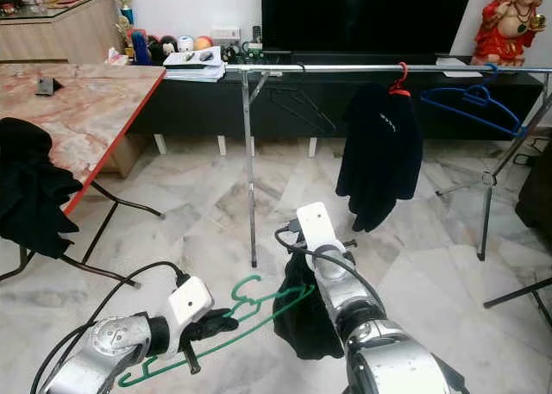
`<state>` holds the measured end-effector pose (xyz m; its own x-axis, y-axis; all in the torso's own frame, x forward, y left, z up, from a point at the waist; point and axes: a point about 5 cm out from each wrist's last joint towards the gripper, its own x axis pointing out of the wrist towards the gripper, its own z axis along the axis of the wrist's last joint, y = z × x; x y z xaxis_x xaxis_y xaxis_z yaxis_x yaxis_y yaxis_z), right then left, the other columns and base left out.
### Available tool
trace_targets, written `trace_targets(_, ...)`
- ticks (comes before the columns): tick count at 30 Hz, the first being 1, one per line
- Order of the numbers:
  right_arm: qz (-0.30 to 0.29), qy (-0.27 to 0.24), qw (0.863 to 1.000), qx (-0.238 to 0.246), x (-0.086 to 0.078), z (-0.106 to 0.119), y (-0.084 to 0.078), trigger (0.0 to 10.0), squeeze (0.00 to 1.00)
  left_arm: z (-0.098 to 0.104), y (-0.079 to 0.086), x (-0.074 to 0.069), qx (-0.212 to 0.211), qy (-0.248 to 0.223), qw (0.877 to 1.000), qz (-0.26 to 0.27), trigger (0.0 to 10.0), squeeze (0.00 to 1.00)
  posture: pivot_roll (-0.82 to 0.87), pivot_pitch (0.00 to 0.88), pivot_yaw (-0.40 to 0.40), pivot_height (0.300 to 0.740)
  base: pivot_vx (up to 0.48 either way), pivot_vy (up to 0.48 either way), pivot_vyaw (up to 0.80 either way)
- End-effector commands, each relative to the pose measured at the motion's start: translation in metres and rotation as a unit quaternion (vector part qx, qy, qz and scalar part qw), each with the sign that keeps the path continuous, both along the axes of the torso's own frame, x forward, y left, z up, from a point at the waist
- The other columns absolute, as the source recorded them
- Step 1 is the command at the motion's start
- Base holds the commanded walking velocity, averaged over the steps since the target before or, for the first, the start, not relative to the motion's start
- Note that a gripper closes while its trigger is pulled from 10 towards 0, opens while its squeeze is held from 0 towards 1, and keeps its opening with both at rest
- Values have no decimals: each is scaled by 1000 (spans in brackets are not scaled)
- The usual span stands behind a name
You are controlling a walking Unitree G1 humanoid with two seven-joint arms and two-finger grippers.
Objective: Hang hanger
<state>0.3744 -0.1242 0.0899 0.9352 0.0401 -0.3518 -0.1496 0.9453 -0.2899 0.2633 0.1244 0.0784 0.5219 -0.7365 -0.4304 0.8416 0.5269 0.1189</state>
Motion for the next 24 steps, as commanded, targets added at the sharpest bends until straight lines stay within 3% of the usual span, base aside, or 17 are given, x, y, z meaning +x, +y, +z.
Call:
trace_targets(1, 0, -13, 1000, -2, 6, 10, 1, 10000, 0, 0, 1, 2, 6, -9, 1000, 10, 10000, 0, 94, 0, -53, 740, 0, 0, 0)
trace_targets(24, 8, -5, 1000, 7, 3, 7, 8, 10000, 0, 10, 0, 21, -22, -63, 994, 84, 10000, 0, 92, 0, -60, 740, 0, 0, 0)
